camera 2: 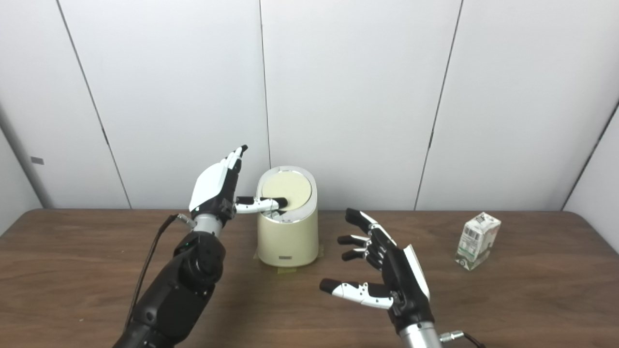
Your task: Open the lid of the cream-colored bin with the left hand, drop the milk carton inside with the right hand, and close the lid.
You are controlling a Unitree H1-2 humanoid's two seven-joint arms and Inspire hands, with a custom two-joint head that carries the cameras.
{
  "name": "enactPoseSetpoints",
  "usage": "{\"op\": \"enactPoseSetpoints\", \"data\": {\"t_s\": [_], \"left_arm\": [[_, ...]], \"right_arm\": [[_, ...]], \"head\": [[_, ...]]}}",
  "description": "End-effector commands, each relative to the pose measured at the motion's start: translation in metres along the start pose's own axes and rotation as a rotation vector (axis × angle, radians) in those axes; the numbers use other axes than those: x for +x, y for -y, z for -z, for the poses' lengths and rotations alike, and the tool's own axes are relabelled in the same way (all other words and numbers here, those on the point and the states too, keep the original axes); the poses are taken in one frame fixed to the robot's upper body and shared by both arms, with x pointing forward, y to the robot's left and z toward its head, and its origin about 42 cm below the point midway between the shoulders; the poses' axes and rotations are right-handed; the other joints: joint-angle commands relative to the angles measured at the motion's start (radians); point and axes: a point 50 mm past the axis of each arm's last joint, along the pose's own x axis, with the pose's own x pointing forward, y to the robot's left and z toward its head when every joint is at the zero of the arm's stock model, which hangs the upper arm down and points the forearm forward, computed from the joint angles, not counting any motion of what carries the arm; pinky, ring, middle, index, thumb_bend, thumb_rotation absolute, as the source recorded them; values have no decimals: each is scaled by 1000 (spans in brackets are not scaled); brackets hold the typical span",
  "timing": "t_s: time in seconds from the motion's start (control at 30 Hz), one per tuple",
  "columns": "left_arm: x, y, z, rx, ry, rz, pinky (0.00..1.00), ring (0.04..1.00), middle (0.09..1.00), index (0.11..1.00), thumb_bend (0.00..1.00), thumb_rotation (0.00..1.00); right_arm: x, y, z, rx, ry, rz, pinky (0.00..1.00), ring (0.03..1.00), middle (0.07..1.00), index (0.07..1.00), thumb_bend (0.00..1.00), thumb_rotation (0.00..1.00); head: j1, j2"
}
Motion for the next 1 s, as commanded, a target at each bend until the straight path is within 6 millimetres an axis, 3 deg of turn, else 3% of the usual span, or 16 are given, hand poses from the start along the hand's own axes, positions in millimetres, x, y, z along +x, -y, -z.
{"op": "enactPoseSetpoints", "data": {"t_s": [0.0, 0.23, 0.47, 0.7, 0.83, 0.97], "left_arm": [[17, -19, -26, 70, 70, -83, 1000, 1000, 1000, 1000, 959, 286], [18, -14, -31, 474, 157, -47, 1000, 1000, 1000, 1000, 1000, 278], [15, -8, -22, 648, 189, -4, 1000, 1000, 1000, 1000, 1000, 273], [8, -26, -31, 406, 138, -51, 994, 1000, 1000, 1000, 1000, 391], [5, -39, -36, 220, 118, -90, 973, 1000, 1000, 1000, 1000, 405], [2, -59, -32, -87, 114, -81, 993, 1000, 1000, 1000, 994, 388]], "right_arm": [[8, -1, -18, 2, 80, 0, 580, 713, 859, 836, 713, 204], [9, -2, -19, 6, 85, -1, 579, 716, 857, 834, 711, 201], [9, -2, -19, 6, 84, 0, 586, 706, 859, 834, 716, 212], [8, 0, -17, 3, 83, -2, 577, 713, 860, 838, 703, 204], [7, 1, -16, -9, 79, -3, 577, 711, 858, 837, 687, 194], [7, 2, -15, -4, 78, -5, 577, 712, 859, 839, 677, 185]], "head": [[-2, 3], [-2, 7], [3, 6], [8, 5], [10, 4], [18, 4]]}}
